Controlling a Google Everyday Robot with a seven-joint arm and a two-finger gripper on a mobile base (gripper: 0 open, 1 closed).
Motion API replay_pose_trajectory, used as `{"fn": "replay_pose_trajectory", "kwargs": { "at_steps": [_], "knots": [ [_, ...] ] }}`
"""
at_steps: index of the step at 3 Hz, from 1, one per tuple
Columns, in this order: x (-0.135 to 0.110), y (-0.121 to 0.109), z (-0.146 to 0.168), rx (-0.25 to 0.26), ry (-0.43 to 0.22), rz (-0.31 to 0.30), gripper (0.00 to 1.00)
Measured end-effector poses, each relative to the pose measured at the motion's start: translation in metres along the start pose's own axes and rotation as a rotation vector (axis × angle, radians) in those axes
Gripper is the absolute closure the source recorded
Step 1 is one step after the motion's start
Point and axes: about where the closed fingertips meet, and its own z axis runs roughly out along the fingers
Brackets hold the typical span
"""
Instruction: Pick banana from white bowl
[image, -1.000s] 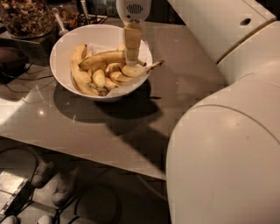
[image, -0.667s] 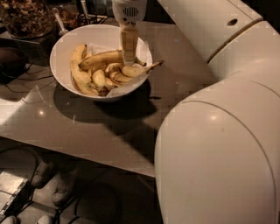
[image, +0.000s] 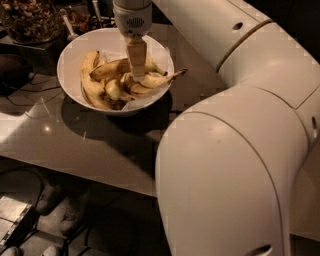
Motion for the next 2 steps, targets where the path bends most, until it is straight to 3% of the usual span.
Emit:
{"fn": "replay_pose_trajectory", "kwargs": {
  "at_steps": [1, 2],
  "knots": [
    [-0.01, 0.003, 0.015, -0.029, 0.03, -0.048, 0.24],
    [-0.009, 0.0, 0.028, -0.048, 0.05, -0.067, 0.31]
  ]
}}
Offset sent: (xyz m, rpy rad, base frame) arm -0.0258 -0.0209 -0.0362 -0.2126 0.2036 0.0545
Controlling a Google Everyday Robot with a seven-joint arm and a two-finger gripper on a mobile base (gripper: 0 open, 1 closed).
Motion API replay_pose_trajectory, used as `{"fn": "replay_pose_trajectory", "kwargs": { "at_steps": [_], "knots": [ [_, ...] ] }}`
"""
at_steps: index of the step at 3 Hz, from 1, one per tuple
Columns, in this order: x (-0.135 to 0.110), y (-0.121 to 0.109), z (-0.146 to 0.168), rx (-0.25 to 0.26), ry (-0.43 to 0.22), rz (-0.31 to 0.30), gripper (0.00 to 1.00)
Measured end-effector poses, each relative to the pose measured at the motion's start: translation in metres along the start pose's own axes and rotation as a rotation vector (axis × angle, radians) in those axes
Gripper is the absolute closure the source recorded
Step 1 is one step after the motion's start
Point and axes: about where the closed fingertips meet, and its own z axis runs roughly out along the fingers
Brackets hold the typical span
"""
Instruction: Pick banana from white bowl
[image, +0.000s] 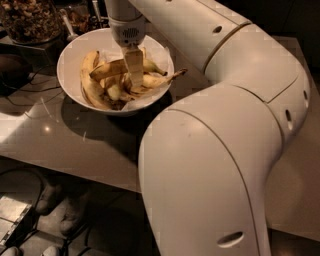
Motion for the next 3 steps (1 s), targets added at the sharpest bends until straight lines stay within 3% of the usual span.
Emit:
{"fn": "replay_pose_trajectory", "kwargs": {
  "at_steps": [1, 3],
  "knots": [
    [0.0037, -0.0027, 0.0057, -0.008, 0.016, -0.019, 0.49],
    [0.0078, 0.0005, 0.0079, -0.016, 0.02, -0.031, 0.95]
  ]
}}
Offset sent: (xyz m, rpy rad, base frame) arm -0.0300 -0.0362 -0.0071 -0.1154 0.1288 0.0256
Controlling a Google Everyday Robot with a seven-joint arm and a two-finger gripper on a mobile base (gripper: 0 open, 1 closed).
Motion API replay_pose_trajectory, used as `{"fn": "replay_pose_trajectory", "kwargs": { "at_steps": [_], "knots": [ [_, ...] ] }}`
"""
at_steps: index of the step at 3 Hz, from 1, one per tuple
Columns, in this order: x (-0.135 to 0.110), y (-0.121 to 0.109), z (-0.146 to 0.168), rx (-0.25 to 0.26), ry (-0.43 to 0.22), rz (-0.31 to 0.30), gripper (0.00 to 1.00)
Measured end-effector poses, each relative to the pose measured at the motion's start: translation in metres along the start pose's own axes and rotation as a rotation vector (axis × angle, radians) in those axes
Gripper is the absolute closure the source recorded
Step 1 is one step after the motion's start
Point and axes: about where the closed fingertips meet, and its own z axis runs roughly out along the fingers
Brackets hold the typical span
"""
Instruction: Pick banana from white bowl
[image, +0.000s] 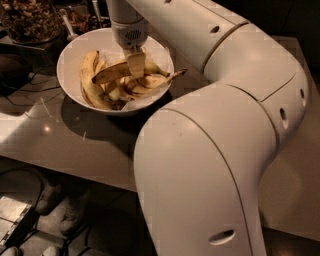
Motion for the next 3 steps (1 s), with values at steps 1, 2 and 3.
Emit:
{"fn": "replay_pose_trajectory", "kwargs": {
  "at_steps": [1, 2, 3],
  "knots": [
    [0.001, 0.003, -0.009, 0.051, -0.052, 0.022, 1.0],
    [0.006, 0.035, -0.036, 0.137, -0.161, 0.098, 1.0],
    [0.006, 0.079, -0.063, 0.215, -0.251, 0.164, 1.0]
  ]
}}
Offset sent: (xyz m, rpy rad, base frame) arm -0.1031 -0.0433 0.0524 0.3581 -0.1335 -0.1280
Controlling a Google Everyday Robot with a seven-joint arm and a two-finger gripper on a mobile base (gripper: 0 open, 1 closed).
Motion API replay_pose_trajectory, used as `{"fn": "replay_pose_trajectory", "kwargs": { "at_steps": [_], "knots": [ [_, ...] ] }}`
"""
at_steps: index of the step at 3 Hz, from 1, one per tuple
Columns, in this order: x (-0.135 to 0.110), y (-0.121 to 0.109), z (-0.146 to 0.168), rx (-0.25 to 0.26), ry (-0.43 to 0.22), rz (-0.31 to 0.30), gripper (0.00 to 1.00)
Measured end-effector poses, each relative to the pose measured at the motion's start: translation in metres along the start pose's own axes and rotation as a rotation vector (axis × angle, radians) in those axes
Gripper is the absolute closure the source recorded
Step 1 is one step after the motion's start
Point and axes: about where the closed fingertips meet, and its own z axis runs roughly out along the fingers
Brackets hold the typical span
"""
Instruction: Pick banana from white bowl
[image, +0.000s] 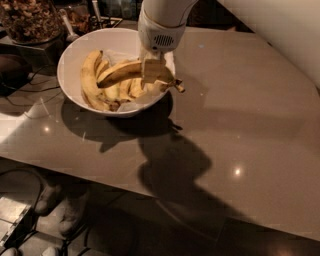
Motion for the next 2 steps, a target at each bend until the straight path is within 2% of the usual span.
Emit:
{"fn": "replay_pose_trajectory", "kwargs": {
  "at_steps": [1, 2],
  "knots": [
    [-0.005, 0.042, -0.027, 0.045, -0.039, 0.054, 1.0],
    [-0.008, 0.061, -0.043, 0.075, -0.047, 0.088, 1.0]
  ]
}}
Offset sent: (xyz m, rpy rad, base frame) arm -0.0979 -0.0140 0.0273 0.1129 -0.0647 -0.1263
